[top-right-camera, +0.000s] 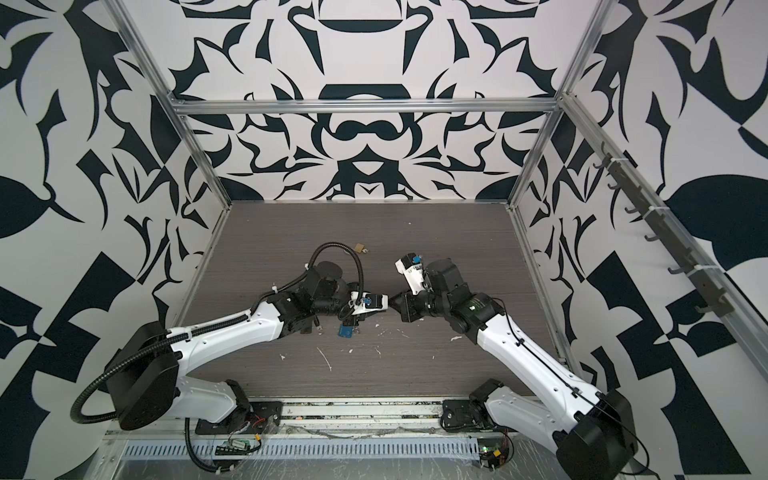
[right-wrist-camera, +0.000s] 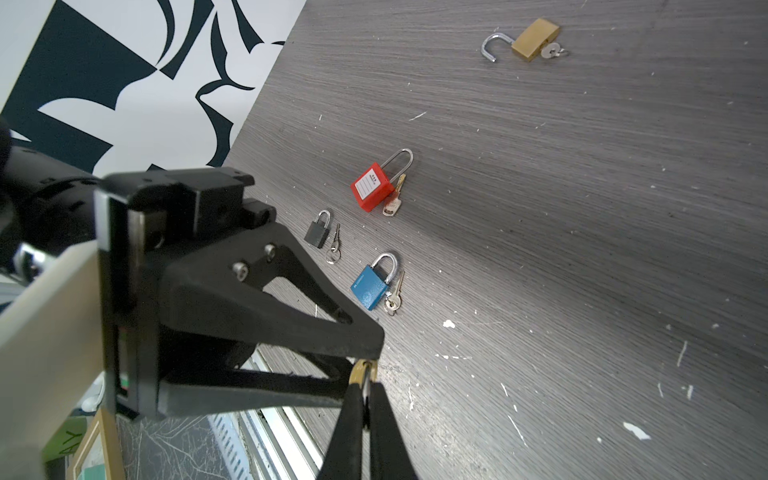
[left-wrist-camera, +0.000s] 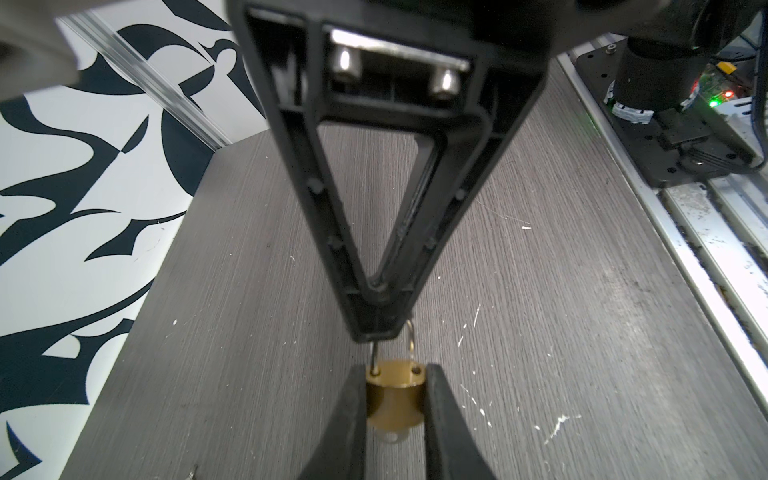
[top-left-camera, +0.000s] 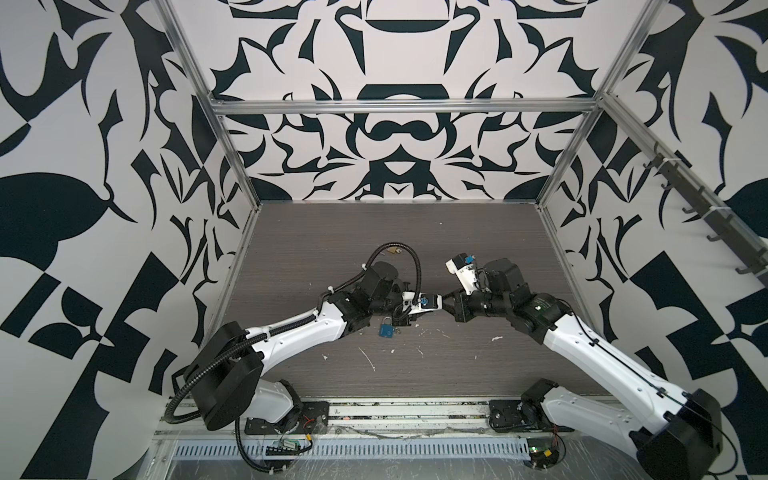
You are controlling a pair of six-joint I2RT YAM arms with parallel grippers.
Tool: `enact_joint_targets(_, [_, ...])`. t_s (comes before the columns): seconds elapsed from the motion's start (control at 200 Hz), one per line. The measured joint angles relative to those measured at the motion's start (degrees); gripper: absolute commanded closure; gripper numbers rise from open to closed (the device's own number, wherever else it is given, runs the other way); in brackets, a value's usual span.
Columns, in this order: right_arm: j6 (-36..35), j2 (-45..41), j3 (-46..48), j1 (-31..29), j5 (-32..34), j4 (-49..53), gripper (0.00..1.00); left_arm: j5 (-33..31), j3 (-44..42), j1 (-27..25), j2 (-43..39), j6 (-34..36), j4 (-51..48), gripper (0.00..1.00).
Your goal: Lock with the key
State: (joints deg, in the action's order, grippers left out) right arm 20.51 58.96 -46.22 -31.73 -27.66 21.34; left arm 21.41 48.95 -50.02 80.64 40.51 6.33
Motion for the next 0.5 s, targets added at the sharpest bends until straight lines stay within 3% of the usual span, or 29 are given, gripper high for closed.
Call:
enact_joint_targets(0.295, [0.4, 0.9, 0.0, -0.1, -0.4, -0.8, 0.99, -1.0, 0.0, 0.0, 0.0, 0.0, -0.1, 1.00])
enact_joint_targets(0.5, [1.3, 1.8, 0.0, -0.1, -0.3, -2.1, 0.94, -2.6, -0.7, 0.0, 0.0, 0.0, 1.6, 1.00])
